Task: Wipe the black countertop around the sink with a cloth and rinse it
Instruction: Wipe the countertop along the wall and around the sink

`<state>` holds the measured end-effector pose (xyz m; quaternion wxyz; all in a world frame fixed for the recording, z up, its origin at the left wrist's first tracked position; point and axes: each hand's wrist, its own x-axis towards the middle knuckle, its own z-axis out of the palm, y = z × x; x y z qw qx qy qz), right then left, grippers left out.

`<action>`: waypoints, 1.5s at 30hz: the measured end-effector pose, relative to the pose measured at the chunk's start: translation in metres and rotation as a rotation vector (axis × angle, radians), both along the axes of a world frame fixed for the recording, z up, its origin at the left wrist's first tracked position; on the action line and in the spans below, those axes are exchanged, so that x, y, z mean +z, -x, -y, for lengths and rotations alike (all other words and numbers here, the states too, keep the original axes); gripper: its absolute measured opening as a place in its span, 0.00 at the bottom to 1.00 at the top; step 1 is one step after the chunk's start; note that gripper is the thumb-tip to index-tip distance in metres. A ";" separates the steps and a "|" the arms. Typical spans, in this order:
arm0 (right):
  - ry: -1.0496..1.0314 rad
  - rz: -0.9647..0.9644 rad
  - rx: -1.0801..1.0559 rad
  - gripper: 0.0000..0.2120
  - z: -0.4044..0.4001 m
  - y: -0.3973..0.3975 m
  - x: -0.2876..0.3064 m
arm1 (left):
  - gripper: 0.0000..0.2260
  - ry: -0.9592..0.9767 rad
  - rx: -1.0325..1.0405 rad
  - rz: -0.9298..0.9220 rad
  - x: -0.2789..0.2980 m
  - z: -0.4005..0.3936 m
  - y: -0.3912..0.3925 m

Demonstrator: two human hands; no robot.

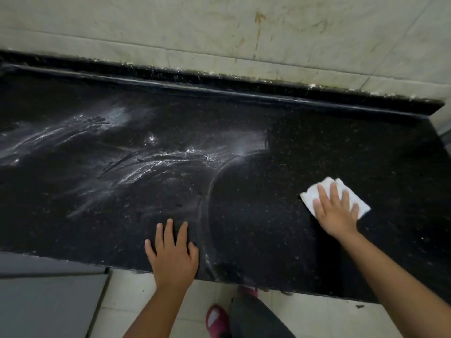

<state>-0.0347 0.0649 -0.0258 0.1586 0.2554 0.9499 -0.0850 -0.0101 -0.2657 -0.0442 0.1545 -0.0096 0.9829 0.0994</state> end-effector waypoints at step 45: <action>-0.053 -0.091 0.535 0.28 -0.008 0.088 -0.024 | 0.38 0.000 0.211 -0.051 -0.009 0.004 0.104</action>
